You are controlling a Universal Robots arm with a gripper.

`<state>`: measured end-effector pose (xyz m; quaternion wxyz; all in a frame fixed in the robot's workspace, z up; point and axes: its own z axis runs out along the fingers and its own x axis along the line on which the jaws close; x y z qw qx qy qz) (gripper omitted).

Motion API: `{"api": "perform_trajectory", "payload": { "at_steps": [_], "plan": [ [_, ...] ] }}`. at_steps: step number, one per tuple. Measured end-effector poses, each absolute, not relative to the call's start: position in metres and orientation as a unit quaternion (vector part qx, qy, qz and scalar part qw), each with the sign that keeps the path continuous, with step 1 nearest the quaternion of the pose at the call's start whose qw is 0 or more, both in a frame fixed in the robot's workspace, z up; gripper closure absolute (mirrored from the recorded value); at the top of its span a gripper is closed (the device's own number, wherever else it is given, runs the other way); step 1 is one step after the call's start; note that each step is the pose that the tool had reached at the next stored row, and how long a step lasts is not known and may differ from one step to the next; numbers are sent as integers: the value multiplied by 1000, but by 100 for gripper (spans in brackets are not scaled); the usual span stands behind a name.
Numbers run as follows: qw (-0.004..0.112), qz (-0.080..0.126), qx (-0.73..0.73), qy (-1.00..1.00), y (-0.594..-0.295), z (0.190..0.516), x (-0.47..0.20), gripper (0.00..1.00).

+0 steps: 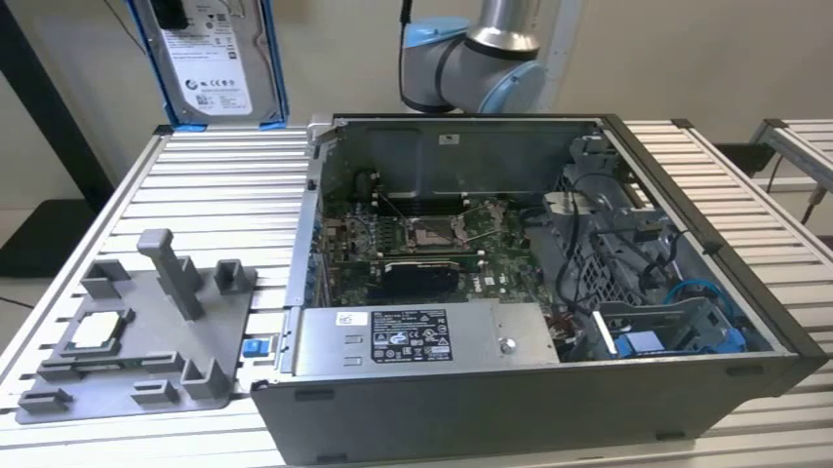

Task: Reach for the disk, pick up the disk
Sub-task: 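Pick up the disk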

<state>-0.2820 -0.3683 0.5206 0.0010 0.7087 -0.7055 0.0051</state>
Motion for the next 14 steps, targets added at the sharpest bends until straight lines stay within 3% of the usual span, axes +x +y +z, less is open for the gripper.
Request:
{"api": "perform_trajectory", "payload": {
  "at_steps": [14],
  "plan": [
    [1,5,709,-706,-368,521,-244,100]
  ]
}}
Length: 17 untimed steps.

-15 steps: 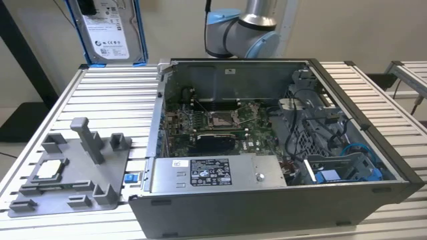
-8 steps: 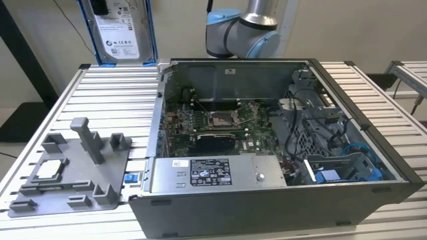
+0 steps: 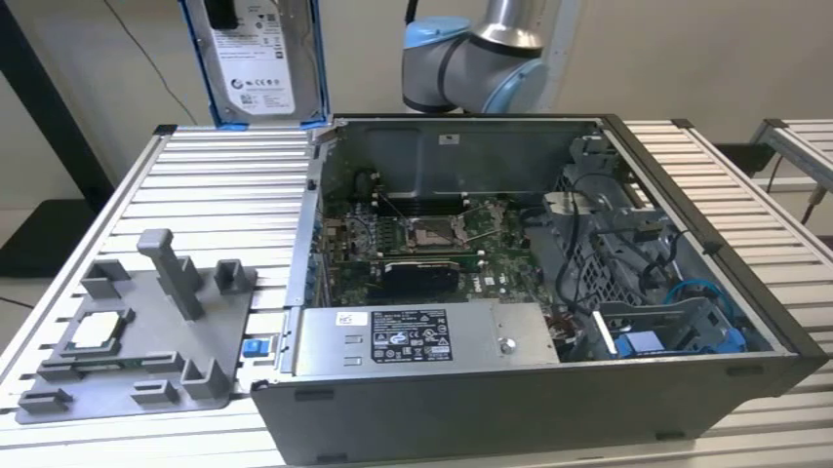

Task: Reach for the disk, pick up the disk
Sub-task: 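Pick up the disk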

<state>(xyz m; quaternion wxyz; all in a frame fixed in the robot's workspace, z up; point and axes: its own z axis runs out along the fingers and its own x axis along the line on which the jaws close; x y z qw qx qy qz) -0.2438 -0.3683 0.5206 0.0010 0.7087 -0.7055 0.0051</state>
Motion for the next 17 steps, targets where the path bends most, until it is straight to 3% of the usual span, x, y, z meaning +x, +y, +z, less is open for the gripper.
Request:
{"api": "perform_trajectory", "payload": {
  "at_steps": [17],
  "plan": [
    [1,5,709,-706,-368,521,-195,100]
  ]
}}
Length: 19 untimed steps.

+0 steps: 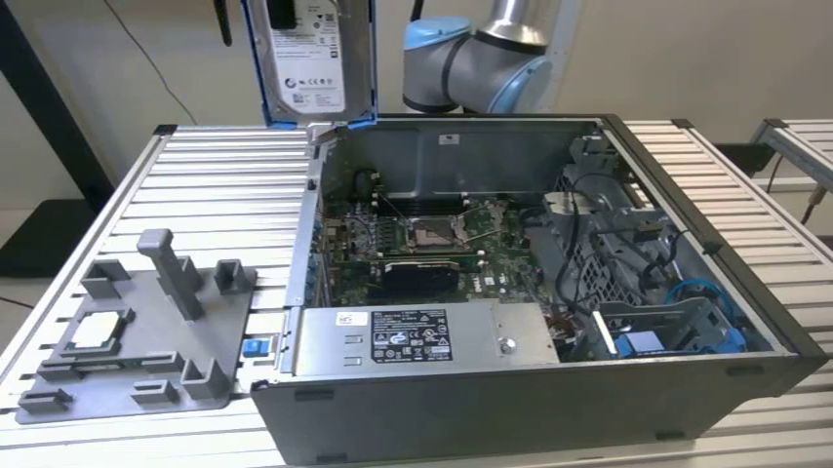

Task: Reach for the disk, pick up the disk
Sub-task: 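Pick up the disk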

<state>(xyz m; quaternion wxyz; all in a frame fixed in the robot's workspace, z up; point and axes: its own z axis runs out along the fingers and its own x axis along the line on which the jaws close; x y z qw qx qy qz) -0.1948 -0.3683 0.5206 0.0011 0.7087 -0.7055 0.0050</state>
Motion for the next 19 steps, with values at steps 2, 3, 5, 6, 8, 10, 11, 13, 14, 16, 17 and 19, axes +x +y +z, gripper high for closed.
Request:
{"api": "perform_trajectory", "payload": {
  "at_steps": [2,3,5,6,8,10,11,13,14,16,17,19],
  "plan": [
    [1,5,709,-706,-368,521,-189,100],
    [1,5,709,-706,-368,521,-186,100],
    [1,5,709,-706,-368,521,-181,100],
    [1,5,709,-706,-368,521,-178,100],
    [1,5,709,-706,-368,521,-173,100],
    [1,5,709,-706,-368,521,-167,100],
    [1,5,709,-706,-368,521,-164,100],
    [1,5,709,-706,-368,521,-157,100],
    [1,5,709,-706,-368,521,-154,100],
    [1,5,709,-706,-368,521,-147,100],
    [1,5,709,-706,-368,521,-143,100],
    [1,5,709,-706,-368,521,-136,100]
  ]
}}
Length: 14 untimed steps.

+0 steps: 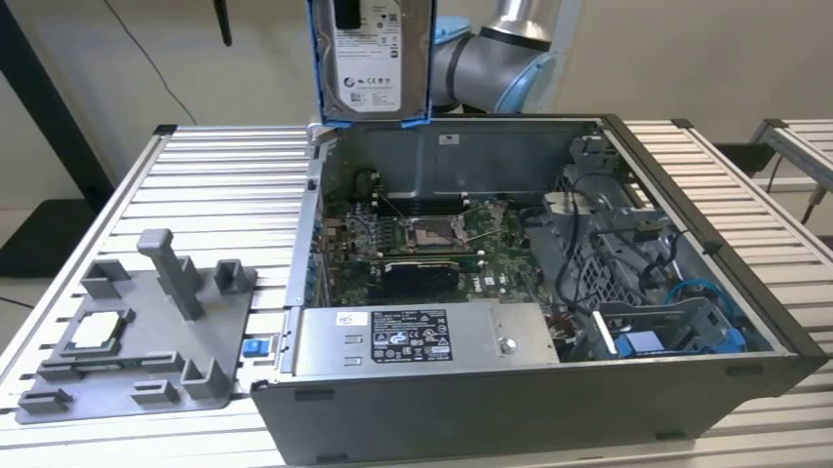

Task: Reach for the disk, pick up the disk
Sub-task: 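Pick up the disk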

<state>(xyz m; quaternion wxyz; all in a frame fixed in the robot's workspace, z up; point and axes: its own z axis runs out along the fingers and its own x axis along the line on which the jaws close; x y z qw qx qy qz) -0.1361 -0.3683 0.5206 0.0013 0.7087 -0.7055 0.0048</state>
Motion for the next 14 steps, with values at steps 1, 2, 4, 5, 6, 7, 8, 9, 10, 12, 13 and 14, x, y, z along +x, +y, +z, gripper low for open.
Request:
{"api": "perform_trajectory", "payload": {
  "at_steps": [1,2,4,5,6,7,8,9,10,12,13,14],
  "plan": [
    [1,5,709,-706,-368,521,-133,100],
    [1,5,709,-706,-368,521,-129,100],
    [1,5,709,-706,-368,521,-122,100],
    [1,5,709,-706,-368,521,-119,100],
    [1,5,709,-706,-368,521,-116,100],
    [1,5,709,-706,-368,521,-112,100],
    [1,5,709,-706,-368,521,-109,100],
    [2,5,709,-706,-368,521,-106,100],
    [1,5,709,-706,-368,521,-102,100],
    [1,5,709,-706,-368,521,-96,100],
    [2,5,709,-706,-368,521,-92,100],
    [2,4,709,-706,-368,521,-89,100]
  ]
}}
